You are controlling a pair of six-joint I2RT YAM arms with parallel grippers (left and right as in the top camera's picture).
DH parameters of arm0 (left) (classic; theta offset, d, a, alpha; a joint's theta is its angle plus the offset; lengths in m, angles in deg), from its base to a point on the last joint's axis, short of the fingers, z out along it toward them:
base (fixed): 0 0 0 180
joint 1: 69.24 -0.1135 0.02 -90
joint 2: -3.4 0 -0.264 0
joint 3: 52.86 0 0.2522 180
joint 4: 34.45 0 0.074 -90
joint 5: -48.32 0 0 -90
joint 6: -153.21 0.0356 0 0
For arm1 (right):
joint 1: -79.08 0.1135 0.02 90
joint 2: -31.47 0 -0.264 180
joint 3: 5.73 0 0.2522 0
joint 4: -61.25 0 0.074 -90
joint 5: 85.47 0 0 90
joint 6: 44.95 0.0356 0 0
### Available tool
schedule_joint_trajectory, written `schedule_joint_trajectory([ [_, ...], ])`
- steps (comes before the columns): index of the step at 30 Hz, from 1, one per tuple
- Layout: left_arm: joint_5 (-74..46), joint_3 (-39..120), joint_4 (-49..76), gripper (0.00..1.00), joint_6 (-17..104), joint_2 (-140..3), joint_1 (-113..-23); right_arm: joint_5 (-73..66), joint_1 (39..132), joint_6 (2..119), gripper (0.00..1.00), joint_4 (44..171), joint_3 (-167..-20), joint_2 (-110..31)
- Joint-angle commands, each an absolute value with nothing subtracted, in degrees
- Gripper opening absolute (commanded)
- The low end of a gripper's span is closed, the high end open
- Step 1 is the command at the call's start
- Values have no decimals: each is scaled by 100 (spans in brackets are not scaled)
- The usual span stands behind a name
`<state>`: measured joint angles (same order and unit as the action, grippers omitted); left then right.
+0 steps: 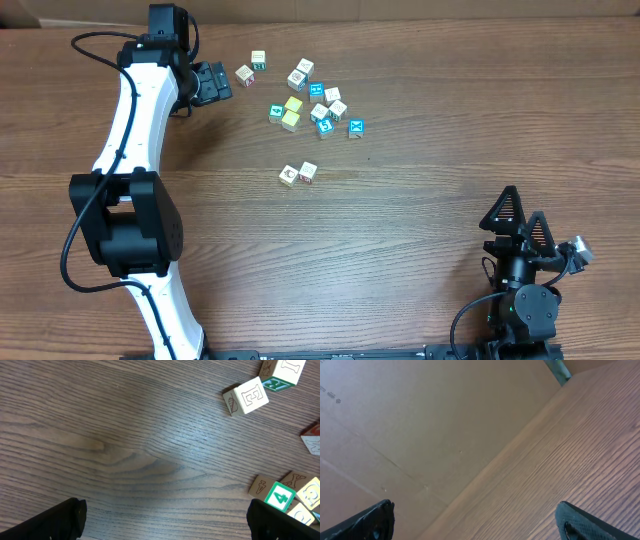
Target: Form a circle
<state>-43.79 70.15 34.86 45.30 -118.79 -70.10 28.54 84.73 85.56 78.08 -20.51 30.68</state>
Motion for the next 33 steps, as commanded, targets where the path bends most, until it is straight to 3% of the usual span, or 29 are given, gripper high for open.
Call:
schedule_joint_trajectory([
  [1, -4315, 7124, 3479, 100, 4477, -11897, -7019, 2893, 8451, 8552, 100, 7808, -1994, 3131],
  [27, -4315, 7124, 3479, 100, 4477, -11897, -7019, 2867, 8453, 8574, 100, 7731, -1994, 3131],
  [33, -4315, 7124, 3479, 100, 4477, -11897, -7019, 1593, 8453, 8377, 100, 7821, -2034, 3124],
])
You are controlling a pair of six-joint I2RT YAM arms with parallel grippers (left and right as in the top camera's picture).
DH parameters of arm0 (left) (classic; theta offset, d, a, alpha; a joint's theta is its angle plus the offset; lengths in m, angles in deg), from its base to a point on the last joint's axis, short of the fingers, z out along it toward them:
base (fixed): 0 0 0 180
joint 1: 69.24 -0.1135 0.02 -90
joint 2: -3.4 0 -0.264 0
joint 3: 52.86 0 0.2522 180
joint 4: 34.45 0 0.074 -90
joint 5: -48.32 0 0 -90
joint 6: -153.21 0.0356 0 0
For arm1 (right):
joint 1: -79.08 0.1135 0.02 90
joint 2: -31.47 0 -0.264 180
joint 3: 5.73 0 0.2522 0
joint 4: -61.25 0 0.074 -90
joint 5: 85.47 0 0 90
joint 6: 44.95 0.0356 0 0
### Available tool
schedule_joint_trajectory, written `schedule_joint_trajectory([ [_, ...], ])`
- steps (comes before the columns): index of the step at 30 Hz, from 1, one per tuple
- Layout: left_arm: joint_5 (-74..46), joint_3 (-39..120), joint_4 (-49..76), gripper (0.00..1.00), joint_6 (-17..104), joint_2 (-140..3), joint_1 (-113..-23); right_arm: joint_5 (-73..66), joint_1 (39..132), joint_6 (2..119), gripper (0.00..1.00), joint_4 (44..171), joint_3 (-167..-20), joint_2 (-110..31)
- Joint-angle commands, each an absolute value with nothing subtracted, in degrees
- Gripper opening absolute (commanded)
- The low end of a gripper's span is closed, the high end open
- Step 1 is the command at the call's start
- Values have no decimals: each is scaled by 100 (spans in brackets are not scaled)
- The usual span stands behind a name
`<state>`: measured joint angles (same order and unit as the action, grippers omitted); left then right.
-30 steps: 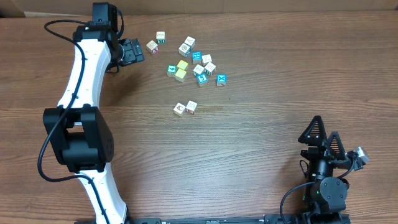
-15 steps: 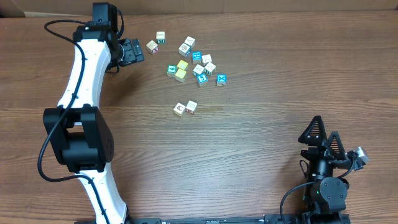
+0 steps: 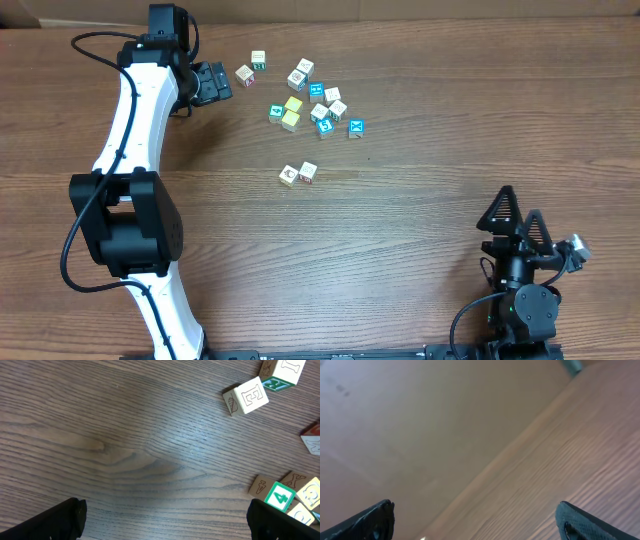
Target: Form a circle
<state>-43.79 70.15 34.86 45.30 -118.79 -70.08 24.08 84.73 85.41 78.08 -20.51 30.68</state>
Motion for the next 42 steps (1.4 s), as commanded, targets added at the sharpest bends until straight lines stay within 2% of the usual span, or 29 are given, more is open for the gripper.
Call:
schedule_joint_trajectory([
  [1, -4315, 7124, 3479, 100, 4477, -11897, -7019, 1405, 8453, 8377, 100, 7880, -2073, 3124],
  [8, -4315, 7124, 3479, 100, 4477, -11897, -7019, 1121, 8451, 8054, 100, 8431, -2973, 2928],
  [15, -4315, 7124, 3479, 100, 4477, -11897, -7019, 581, 8451, 7619, 100, 9272, -5006, 1610],
  [24, -4315, 7124, 3479, 99, 4477, -11897, -7019, -370, 8453, 7011, 100, 11095, -8394, -1251],
  [30, -4315, 7124, 3479, 99, 4477, -11897, -7019, -543, 8453, 6974, 100, 13053, -11292, -3594],
  [35, -4315, 7124, 3479, 100, 4477, -11897, -7019, -1076, 8490, 6480, 100, 14688, -13587, -5553],
  [38, -4315, 7124, 3479, 100, 4477, -11897, -7019, -1102, 8591, 6292, 100, 15368, -14448, -6506],
  [42, -4315, 7124, 3479, 100, 4477, -11897, -7019, -1096, 8705, 6274, 100, 15466, -14621, -7338],
])
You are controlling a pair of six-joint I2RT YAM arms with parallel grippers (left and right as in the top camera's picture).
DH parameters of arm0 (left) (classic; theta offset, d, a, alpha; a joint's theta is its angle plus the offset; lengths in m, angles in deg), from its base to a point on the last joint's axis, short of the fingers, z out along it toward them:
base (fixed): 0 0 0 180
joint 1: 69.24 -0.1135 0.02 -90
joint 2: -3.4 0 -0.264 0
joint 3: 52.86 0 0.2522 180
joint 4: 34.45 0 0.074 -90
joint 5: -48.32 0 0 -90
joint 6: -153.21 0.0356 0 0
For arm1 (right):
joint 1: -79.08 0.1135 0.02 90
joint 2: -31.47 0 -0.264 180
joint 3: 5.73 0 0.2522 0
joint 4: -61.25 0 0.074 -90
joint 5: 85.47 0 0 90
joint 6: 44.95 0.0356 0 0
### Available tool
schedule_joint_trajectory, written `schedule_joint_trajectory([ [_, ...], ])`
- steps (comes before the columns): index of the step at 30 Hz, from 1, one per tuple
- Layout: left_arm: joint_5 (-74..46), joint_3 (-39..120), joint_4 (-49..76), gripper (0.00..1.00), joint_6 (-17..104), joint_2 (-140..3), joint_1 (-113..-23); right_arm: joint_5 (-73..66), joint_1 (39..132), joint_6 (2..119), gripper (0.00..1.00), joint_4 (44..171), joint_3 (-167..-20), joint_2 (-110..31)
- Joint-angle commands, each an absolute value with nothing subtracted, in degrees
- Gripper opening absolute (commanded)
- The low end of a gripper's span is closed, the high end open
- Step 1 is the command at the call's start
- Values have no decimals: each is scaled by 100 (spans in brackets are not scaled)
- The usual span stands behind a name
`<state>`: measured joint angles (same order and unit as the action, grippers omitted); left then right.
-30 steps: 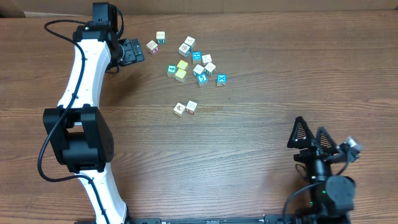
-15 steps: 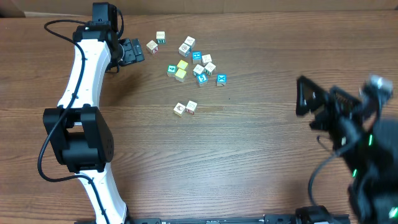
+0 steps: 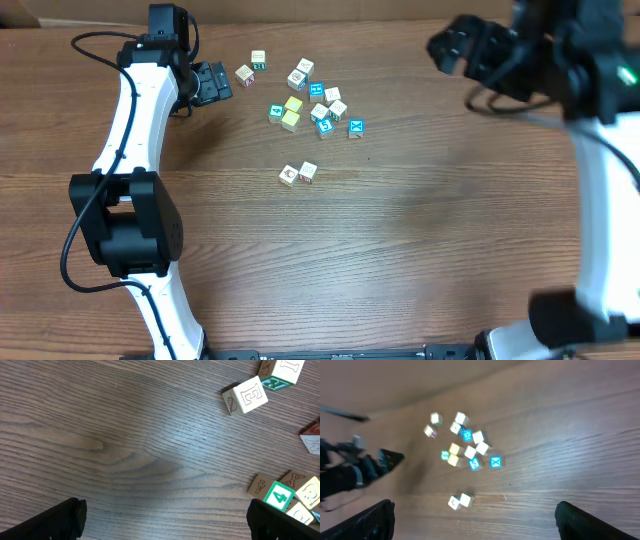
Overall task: Form a circle
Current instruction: 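Swing the right arm up and reach over the block cluster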
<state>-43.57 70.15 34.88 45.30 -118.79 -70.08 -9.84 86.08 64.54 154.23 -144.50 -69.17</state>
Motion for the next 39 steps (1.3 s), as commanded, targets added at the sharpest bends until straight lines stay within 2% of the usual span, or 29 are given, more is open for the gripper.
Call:
schedule_joint_trajectory([
  [1, -4315, 7124, 3479, 100, 4477, -11897, -7019, -1100, 8718, 6277, 100, 15434, -14621, -7505],
  [5, -4315, 7124, 3479, 100, 4477, -11897, -7019, -1100, 8722, 6277, 100, 15114, -14621, -8132],
  [12, -4315, 7124, 3479, 100, 4477, -11897, -7019, -1048, 8877, 6218, 64, 14760, -14619, -8969],
  [15, -4315, 7124, 3479, 100, 4477, -11897, -7019, -715, 9070, 5986, 57, 14741, -14612, -9257],
  [19, -4315, 7124, 3479, 100, 4477, -11897, -7019, -147, 9352, 5975, 60, 14710, -14544, -9579],
  [26, -4315, 7124, 3479, 100, 4477, -11897, -7019, 45, 9767, 5977, 66, 14669, -14544, -10068],
  [39, -4315, 7124, 3479, 100, 4477, -11897, -7019, 190, 9970, 5997, 68, 14378, -14273, -10523],
])
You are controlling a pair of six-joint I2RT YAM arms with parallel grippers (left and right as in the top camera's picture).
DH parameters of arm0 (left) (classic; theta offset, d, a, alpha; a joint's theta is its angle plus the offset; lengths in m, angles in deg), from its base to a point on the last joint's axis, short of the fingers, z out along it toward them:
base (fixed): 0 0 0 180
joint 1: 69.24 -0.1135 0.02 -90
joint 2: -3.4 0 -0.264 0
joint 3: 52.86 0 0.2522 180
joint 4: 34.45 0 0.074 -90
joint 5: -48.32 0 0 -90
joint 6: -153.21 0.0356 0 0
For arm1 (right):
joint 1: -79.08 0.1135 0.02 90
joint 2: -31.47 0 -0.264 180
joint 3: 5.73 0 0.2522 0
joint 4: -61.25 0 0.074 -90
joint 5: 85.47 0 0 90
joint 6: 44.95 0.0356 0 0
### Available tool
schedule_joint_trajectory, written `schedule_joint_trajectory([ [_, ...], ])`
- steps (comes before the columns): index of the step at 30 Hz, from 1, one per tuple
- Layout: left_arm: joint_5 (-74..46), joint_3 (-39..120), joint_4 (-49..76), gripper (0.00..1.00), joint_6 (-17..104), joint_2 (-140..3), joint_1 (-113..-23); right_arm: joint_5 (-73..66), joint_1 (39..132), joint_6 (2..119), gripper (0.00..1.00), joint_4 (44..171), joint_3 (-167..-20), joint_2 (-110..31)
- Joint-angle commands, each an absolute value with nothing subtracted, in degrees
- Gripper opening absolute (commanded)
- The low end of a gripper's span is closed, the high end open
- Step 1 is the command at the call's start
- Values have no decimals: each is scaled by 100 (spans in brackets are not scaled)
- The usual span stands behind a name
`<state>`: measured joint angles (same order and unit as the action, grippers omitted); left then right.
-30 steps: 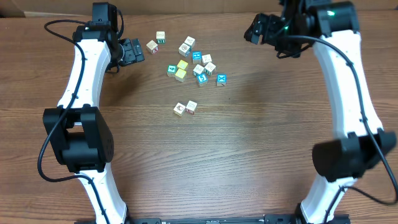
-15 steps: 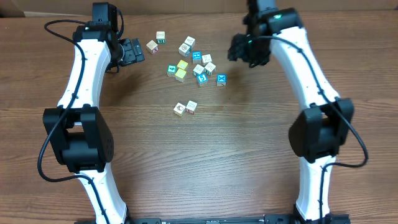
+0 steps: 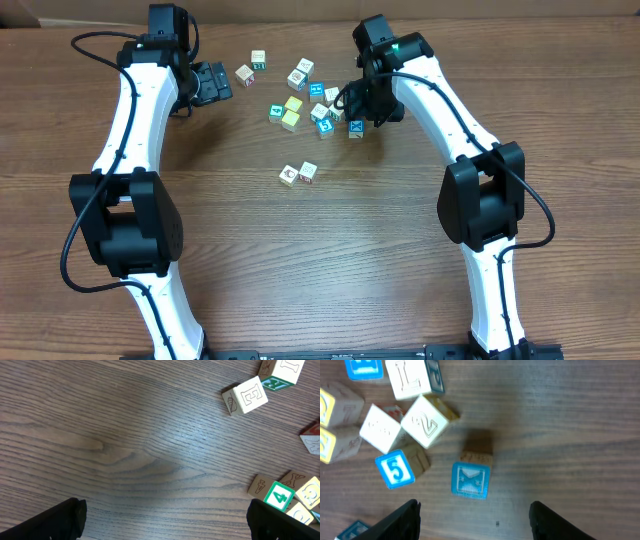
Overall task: Form a circle
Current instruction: 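Swing the right arm up and reach over the block cluster, then lower the right gripper onto the blue X block and close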
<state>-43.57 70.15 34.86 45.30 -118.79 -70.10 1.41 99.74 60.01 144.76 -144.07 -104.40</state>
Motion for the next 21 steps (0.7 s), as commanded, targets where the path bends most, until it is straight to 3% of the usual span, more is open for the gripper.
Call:
schedule_joint_trajectory([
  [1, -4315, 7124, 3479, 100, 4477, -11897, -7019, 190, 9970, 5997, 68, 14315, -14208, -10523],
  [13, -4315, 7124, 3479, 100, 4477, -11897, -7019, 190, 10020, 5999, 67, 13263, -13296, -10523],
  [18, -4315, 7124, 3479, 100, 4477, -11897, -7019, 194, 10088, 5997, 51, 13056, -13150, -10523],
  [21, -4315, 7124, 3479, 100, 4477, -11897, -7019, 194, 10088, 5997, 51, 13012, -13150, -10523],
])
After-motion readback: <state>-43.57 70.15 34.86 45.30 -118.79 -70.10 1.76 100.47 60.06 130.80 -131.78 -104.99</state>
